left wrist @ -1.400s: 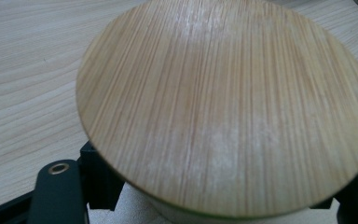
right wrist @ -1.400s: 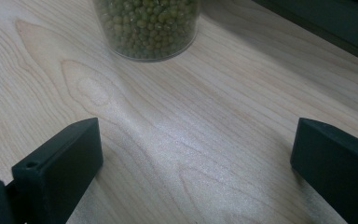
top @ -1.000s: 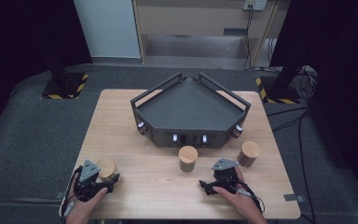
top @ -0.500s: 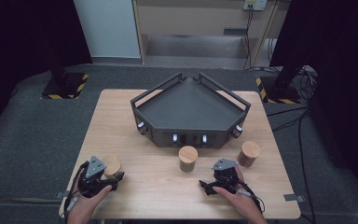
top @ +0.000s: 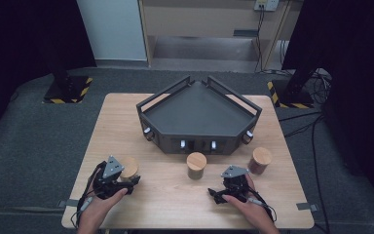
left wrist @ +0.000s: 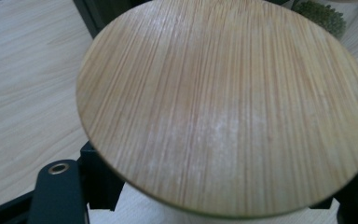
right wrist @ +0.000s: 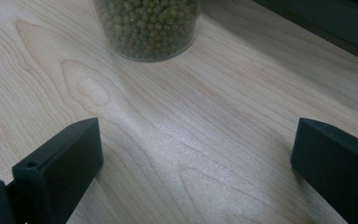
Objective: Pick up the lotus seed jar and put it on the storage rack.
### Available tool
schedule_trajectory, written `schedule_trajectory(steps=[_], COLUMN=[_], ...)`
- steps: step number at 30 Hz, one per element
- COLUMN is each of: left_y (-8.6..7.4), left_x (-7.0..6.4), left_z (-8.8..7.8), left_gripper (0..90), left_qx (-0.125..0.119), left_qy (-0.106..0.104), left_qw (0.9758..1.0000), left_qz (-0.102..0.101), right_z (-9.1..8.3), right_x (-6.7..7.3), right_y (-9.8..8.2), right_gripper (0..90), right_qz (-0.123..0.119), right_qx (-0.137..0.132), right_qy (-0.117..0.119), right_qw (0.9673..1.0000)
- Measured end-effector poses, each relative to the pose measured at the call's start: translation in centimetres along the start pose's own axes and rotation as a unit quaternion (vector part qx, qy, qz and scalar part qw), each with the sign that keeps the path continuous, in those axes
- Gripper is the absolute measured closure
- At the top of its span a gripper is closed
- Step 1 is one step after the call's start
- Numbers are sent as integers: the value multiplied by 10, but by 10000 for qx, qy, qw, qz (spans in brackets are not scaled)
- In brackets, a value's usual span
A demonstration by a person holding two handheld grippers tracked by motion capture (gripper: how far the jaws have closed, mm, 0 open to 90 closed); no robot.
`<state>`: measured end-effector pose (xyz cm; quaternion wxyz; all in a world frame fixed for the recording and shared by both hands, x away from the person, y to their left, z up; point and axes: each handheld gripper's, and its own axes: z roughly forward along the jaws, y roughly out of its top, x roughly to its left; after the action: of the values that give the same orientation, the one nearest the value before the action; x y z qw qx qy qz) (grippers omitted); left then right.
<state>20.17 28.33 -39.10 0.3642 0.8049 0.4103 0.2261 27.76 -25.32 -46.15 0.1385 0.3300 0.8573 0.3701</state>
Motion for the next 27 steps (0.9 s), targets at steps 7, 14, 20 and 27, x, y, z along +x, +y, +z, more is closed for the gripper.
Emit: schedule_trajectory(steps=[7, 14, 20, 27], left_y=[19, 39, 52, 68], left_x=[-2, -4, -3, 1], left_z=[8, 14, 18, 18], left_gripper=[241, 241, 241, 241], left_qx=[-14, -29, -13, 8], left_qy=[-133, -243, -321, -313], left_qw=[9998, 9993, 9988, 9985], left_qz=[142, 296, 382, 453], right_z=[0, 0, 0, 0], right_x=[0, 0, 0, 0], right_y=[0, 0, 0, 0], right_gripper=[23, 23, 23, 23], right_qz=[1, 2, 1, 0], right_qx=[0, 0, 0, 1], right_qy=[3, 3, 3, 2], right_qw=[10000, 10000, 10000, 10000])
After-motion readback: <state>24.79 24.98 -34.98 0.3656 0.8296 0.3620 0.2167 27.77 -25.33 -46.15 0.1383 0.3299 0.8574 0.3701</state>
